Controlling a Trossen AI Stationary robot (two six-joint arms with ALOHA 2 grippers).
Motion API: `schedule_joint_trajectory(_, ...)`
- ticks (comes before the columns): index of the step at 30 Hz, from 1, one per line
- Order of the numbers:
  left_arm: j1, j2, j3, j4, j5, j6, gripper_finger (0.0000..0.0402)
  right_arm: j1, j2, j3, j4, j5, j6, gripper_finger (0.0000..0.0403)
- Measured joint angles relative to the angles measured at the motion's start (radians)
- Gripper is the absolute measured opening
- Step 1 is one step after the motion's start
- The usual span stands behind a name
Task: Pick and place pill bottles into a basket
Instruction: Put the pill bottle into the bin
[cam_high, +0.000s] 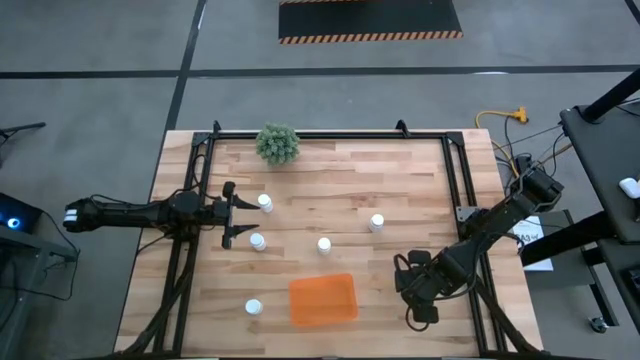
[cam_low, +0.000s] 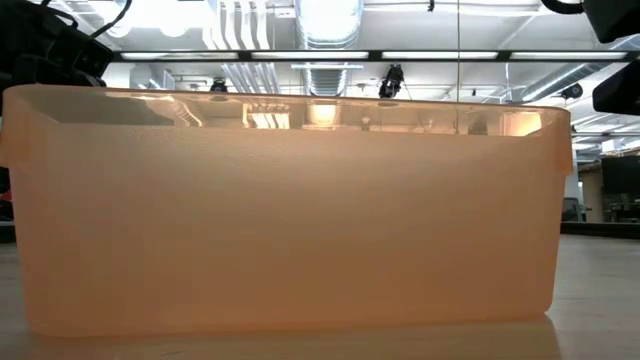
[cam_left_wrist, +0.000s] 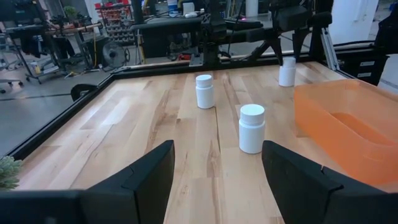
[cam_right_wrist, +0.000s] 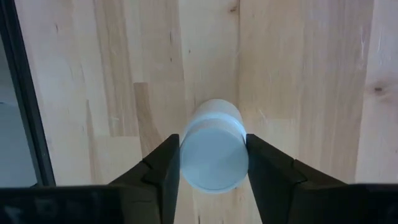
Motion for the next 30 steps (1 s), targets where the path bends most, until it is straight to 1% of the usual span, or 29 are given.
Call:
schedule_joint_trajectory(2,0.000,0.000,0.000,0.000,0.000,0.000,0.0224,-0.001,-0.003,0.001,-0.015,-0.019,0.002,0.0140)
schedule_joint_trajectory(6,0.000,0.000,0.000,0.000,0.000,0.000,0.0224,-0.001,-0.003,0.047,-0.111,-0.029,0.006,0.0140)
schedule_joint_trajectory(13,0.000,0.000,0.000,0.000,0.000,0.000,0.0224,-0.024,-0.003,0.200,-0.254,-0.011,-0.022,0.0140)
schedule_joint_trajectory(21,-0.001,0.000,0.000,0.000,0.000,0.000,0.0224,-0.080,0.004,0.344,-0.310,-0.008,-0.065,0.0140)
schedule_joint_trajectory(25,-0.001,0.000,0.000,0.000,0.000,0.000,0.0224,-0.103,0.056,0.421,-0.333,-0.009,-0.128,0.0140)
schedule_joint_trajectory(30,-0.001,0.000,0.000,0.001,0.000,0.000,0.0224,-0.123,0.177,0.548,-0.353,-0.010,-0.247,0.0140)
